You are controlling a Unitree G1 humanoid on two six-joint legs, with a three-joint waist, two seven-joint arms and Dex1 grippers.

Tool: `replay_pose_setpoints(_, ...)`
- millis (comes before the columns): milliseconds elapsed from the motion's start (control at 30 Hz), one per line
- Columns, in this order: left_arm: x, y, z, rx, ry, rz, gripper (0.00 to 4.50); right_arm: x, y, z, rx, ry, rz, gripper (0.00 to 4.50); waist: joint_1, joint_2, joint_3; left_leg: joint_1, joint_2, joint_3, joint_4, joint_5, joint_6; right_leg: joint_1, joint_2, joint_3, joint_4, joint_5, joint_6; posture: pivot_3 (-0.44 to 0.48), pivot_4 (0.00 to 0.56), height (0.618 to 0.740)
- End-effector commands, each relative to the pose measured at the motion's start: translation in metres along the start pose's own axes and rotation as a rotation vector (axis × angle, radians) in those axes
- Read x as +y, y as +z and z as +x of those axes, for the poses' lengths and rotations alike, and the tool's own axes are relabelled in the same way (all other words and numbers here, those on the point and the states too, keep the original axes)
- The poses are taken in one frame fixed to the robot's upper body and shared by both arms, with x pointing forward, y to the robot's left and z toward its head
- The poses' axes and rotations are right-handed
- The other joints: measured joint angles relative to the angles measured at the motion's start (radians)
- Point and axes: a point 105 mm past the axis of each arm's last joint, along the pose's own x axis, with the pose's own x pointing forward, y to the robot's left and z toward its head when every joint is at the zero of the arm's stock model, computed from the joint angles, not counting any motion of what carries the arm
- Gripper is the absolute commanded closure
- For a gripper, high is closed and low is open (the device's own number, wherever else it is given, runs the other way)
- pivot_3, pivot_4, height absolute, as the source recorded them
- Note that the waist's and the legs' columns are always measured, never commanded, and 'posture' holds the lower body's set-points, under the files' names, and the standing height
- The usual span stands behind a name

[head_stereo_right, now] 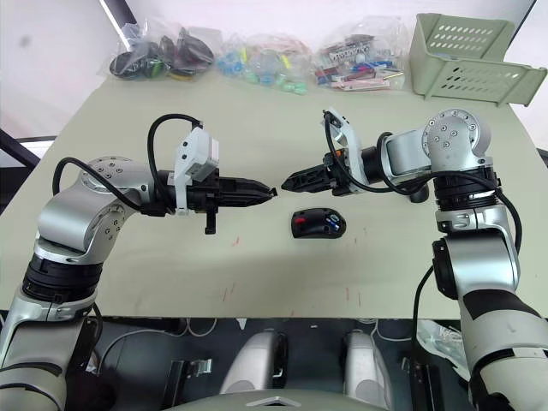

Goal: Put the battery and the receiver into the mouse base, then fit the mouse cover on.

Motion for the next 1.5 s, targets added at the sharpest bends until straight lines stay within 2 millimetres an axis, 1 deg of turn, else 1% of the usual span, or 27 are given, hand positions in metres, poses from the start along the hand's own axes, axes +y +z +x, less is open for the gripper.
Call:
replay_pose_setpoints(33,0.000,0.011,-0.001,-0.007,-0.007,0.069,4.45,0.016,0.008,-0.001,-0.008,0.050,-0.028,1.86,-0.006,0.000,0.000,0.000,0.000,0.000,0.000,0.000,0.000,0.000,0.000,0.000,0.000,0.000,0.000,0.000,0.150,0.740)
replay_pose_setpoints(167,0.002,0.012,0.000,-0.007,-0.007,0.076,4.45,0.016,0.007,0.001,-0.002,0.056,-0.017,1.86,-0.009,0.000,0.000,0.000,0.000,0.000,0.000,0.000,0.000,0.000,0.000,0.000,0.000,0.000,0.000,0.000,0.150,0.740)
replay_pose_setpoints(200,0.002,0.012,0.000,-0.007,-0.008,0.077,4.45,0.017,0.007,0.001,0.000,0.059,-0.016,2.38,-0.009,0.000,0.000,0.000,0.000,0.000,0.000,0.000,0.000,0.000,0.000,0.000,0.000,0.000,0.000,0.000,0.150,0.740)
replay_pose_setpoints(1100,0.000,0.015,0.003,-0.014,-0.014,0.089,4.45,0.021,0.004,0.011,0.019,0.061,-0.009,2.38,-0.009,0.000,0.000,0.000,0.000,0.000,-0.001,0.000,0.000,-0.001,0.000,0.000,0.000,0.000,0.000,0.000,0.150,0.740)
replay_pose_setpoints(1200,-0.001,0.015,0.003,-0.013,-0.018,0.090,4.45,0.021,0.003,0.011,0.020,0.062,-0.008,3.26,-0.009,0.000,0.000,0.000,0.000,0.000,-0.001,0.000,0.000,-0.001,0.000,0.000,0.000,0.000,0.000,0.000,0.150,0.740)
replay_pose_setpoints(1233,-0.001,0.015,0.003,-0.013,-0.019,0.091,4.45,0.021,0.004,0.011,0.019,0.063,-0.006,3.83,-0.009,0.000,0.000,0.000,0.000,0.000,-0.001,0.000,0.000,-0.001,0.000,0.000,0.000,0.000,0.000,0.000,0.150,0.740)
replay_pose_setpoints(1267,-0.001,0.014,0.003,-0.011,-0.021,0.093,4.45,0.021,0.003,0.011,0.019,0.063,-0.005,4.02,-0.009,0.000,0.000,0.000,0.000,0.000,-0.001,0.000,0.000,-0.001,0.000,0.000,0.000,0.000,0.000,0.000,0.150,0.740)
replay_pose_setpoints(1300,-0.002,0.014,0.003,-0.010,-0.023,0.094,4.45,0.021,0.003,0.011,0.019,0.063,-0.004,4.43,-0.009,0.000,0.000,0.000,0.000,0.000,-0.001,0.000,0.000,-0.001,0.000,0.000,0.000,0.000,0.000,0.000,0.150,0.740)
replay_pose_setpoints(1500,-0.003,0.013,0.003,-0.006,-0.031,0.100,4.45,0.021,0.003,0.011,0.020,0.063,0.000,4.43,-0.009,0.000,0.000,0.000,0.000,0.000,-0.001,0.000,0.000,-0.001,0.000,0.000,-0.001,0.000,0.000,0.000,0.150,0.740)
